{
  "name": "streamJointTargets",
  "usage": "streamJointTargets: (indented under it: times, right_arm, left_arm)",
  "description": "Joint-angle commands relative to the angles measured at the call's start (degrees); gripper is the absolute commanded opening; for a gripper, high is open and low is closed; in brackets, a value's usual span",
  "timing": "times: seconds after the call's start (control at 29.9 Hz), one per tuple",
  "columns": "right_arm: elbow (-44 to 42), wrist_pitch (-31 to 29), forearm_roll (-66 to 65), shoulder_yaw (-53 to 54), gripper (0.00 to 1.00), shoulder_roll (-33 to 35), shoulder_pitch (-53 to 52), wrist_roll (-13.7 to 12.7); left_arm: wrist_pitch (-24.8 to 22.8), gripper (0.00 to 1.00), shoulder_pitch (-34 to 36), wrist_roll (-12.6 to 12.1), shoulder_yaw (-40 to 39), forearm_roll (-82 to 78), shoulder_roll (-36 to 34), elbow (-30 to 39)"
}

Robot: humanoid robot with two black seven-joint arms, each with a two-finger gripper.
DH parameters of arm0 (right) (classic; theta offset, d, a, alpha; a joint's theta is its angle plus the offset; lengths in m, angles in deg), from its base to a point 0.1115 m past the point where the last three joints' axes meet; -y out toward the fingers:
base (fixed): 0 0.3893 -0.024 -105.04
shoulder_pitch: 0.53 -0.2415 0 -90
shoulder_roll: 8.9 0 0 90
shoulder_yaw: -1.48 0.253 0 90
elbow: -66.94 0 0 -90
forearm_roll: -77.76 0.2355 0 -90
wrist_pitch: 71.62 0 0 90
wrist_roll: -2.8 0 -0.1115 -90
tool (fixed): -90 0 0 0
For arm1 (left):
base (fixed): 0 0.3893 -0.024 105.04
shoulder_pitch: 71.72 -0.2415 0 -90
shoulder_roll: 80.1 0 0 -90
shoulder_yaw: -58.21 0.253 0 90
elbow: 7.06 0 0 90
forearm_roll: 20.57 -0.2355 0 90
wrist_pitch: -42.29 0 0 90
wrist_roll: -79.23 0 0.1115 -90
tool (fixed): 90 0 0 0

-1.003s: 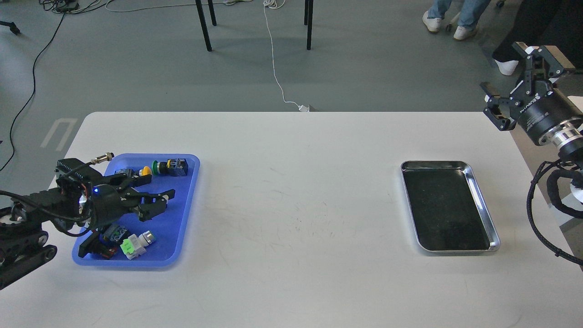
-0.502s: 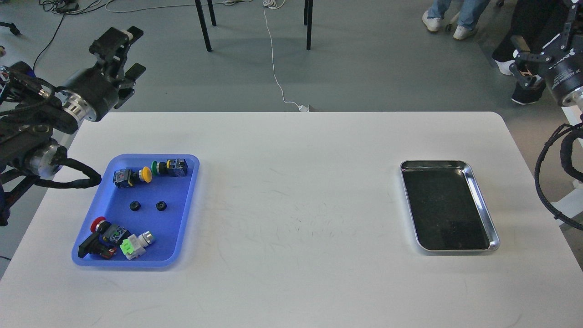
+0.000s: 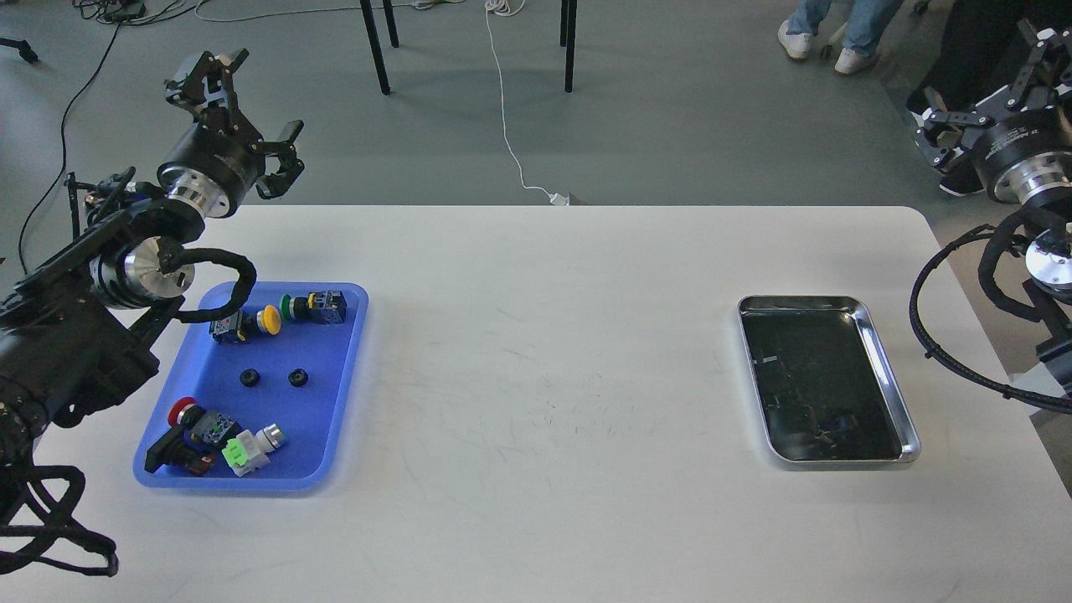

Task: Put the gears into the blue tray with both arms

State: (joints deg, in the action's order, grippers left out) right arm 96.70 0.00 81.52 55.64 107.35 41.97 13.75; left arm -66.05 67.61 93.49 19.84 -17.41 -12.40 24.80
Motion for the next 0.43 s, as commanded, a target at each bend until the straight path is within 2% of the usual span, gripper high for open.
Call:
streamJointTargets:
  times: [0.0,0.23,0.33,0.4]
  right_arm:
    - [-3.0,-1.0,3.8,0.8,0.99,-2.2,0.0,-0.3]
    - [-4.1,-1.2,6.3,0.3,0.99,-6.5,0.1,0.0]
    - [-3.9,-1.2,6.2,-0.5,0.99,-7.6,0.1,-0.2]
    - [-3.7,-1.3,6.1,-0.5,0.99,-7.8,0.2,0.0]
  left_arm:
    - [-4.0,0.98,0.1,-2.8,-2.2,4.4,2.9,-4.1]
    - [-4.7,0.98,-0.1,-2.5,-4.2,7.0,4.5,-5.6]
    - [-7.6,0.98,-0.3,-2.3,-4.3,7.1,3.8,-5.5]
    - [-9.3,0.98,-0.2,-1.3,-4.3,7.1,3.0,-5.5]
